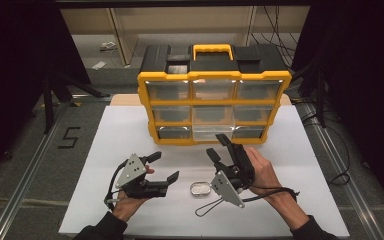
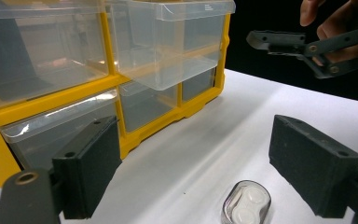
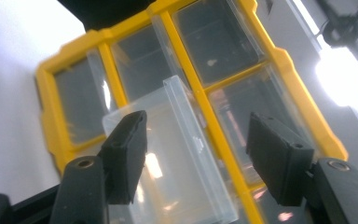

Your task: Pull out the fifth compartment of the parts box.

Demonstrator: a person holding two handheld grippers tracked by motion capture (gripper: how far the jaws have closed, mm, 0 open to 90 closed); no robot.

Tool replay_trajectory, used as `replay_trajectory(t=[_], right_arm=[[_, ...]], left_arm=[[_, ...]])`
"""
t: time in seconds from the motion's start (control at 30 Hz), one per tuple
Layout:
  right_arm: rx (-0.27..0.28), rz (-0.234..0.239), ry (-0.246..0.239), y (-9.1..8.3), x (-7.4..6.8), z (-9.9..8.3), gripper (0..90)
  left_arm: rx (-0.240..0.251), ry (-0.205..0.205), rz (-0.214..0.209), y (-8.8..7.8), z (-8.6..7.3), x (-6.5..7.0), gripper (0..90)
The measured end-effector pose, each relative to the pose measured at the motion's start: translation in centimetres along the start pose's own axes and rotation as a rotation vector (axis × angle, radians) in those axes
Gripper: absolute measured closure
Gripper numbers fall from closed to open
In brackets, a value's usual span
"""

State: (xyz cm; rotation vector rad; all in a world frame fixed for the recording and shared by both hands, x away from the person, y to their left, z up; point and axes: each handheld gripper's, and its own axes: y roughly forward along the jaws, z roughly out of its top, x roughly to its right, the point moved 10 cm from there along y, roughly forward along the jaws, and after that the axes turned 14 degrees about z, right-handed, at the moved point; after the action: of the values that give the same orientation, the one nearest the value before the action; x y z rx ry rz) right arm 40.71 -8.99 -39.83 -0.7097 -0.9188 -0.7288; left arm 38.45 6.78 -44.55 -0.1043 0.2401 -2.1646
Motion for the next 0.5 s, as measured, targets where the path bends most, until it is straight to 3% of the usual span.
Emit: replay_trajectory(t=[0.17,0.5], right_arm=[[0.020,0.045,0.083,-0.34,-0.25,0.14,35.8],[0.060,0.104,0.194,-0.72,-0.54,0.62,31.4]], left_arm=[[0.002,-0.001,0.001,-0.02,0.03,0.01,16.2],[0.002,0.003,-0.004,0.01,0.06,0.13,16.2]])
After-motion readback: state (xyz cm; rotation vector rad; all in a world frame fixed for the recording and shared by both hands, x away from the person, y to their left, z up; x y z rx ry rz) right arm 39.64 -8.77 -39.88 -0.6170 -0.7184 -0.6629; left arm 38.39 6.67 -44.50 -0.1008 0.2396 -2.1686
